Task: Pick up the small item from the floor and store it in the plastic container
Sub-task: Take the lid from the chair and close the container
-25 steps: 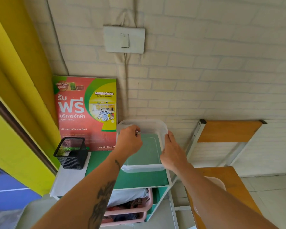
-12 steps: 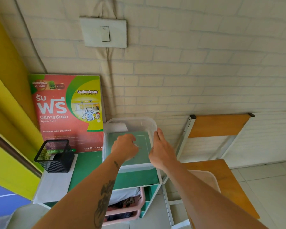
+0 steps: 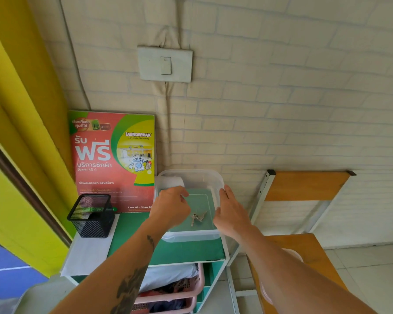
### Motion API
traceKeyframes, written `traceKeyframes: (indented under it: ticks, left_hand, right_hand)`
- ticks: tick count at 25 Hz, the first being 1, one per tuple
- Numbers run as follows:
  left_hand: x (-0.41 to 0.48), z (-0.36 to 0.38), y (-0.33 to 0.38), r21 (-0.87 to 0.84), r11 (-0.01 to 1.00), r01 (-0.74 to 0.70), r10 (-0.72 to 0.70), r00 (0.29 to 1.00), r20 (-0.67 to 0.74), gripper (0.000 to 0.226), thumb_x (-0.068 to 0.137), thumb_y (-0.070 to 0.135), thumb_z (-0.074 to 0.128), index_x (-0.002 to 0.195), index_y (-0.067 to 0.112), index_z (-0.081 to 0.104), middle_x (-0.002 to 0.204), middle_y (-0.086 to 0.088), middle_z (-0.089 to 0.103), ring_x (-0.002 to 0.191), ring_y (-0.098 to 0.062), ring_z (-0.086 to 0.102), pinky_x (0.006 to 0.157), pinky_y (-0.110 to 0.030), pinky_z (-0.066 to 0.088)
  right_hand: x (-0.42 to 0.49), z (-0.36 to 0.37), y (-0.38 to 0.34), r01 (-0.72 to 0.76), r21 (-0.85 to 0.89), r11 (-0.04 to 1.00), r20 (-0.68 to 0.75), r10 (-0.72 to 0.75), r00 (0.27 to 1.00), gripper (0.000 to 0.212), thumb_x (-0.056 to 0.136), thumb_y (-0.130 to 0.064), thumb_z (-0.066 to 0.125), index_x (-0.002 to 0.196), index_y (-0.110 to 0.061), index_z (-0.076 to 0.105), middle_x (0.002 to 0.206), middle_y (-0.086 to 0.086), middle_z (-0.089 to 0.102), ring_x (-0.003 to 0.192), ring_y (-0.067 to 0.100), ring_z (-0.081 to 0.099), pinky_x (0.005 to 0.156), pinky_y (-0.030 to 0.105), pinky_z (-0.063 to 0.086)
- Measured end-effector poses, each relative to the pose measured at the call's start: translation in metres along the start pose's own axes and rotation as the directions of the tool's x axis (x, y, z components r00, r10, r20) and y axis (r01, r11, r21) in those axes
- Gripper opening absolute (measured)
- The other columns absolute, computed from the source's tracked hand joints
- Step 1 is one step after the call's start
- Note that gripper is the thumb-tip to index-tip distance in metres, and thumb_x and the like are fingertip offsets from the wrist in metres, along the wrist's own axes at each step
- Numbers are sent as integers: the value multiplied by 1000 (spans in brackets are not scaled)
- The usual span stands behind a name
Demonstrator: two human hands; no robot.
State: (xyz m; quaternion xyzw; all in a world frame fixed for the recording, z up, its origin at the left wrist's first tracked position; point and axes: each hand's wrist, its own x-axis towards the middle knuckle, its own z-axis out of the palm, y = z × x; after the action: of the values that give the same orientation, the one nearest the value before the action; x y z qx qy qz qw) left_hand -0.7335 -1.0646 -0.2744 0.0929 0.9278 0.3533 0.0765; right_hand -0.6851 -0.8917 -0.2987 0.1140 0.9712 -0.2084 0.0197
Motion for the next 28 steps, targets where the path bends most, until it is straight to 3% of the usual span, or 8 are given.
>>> traceKeyframes:
  ticks: [4,9,12,16,19,24,28]
  left_hand:
    - [-11,-11,3,-24,999,-46,45,999,-27,35,86,13,44,109,25,68,103,1,72,90,-20,66,84,-32,54]
    - [-24,-6,27,-128,984,-125,122,992,-32,28,88,13,48,99,29,68,93,3,73,79,-14,67,76,-29,55]
    - [-35,15,52,-183,966,-180,179,984,-23,29,87,9,49,93,31,67,87,5,72,65,-13,66,62,-19,48]
    - [-51,61,90,-219,946,-238,245,970,5,32,85,3,49,91,27,71,81,6,72,63,-13,64,65,-16,49]
    - [-58,111,117,-234,942,-240,260,964,60,34,83,4,48,89,30,70,79,8,72,65,-15,65,68,-23,53]
    - [-73,209,154,-207,974,-95,138,969,203,32,86,5,49,90,31,69,86,6,72,70,-16,69,66,-15,49]
    - [-76,283,156,-181,977,111,-54,955,293,33,86,7,45,92,27,71,90,0,74,76,-23,71,70,-21,54]
  right_hand:
    - [-11,-18,0,25,36,999,43,-27,999,62,98,-14,45,154,-13,18,166,1,0,146,26,28,111,40,33]
    - [-43,-49,22,75,86,993,-9,-75,997,63,100,-17,42,157,-14,14,166,0,0,151,19,6,120,37,15]
    - [-59,-65,60,47,92,995,-31,-45,999,62,101,-20,41,157,-13,14,165,0,7,151,17,10,120,33,14]
    - [-75,-73,122,-23,95,995,-11,25,1000,61,101,-20,39,156,-13,15,164,1,14,148,20,19,118,34,22]
    - [-84,-74,176,-73,107,992,29,70,997,59,100,-20,37,155,-13,17,162,1,18,145,22,26,114,35,29]
    - [-93,-64,273,-133,120,984,95,122,988,59,99,-22,39,155,-17,19,160,-2,21,142,22,31,111,40,35]
    - [-99,-39,340,-187,118,975,223,157,962,58,96,-19,41,152,-19,25,156,1,28,140,28,34,107,40,39]
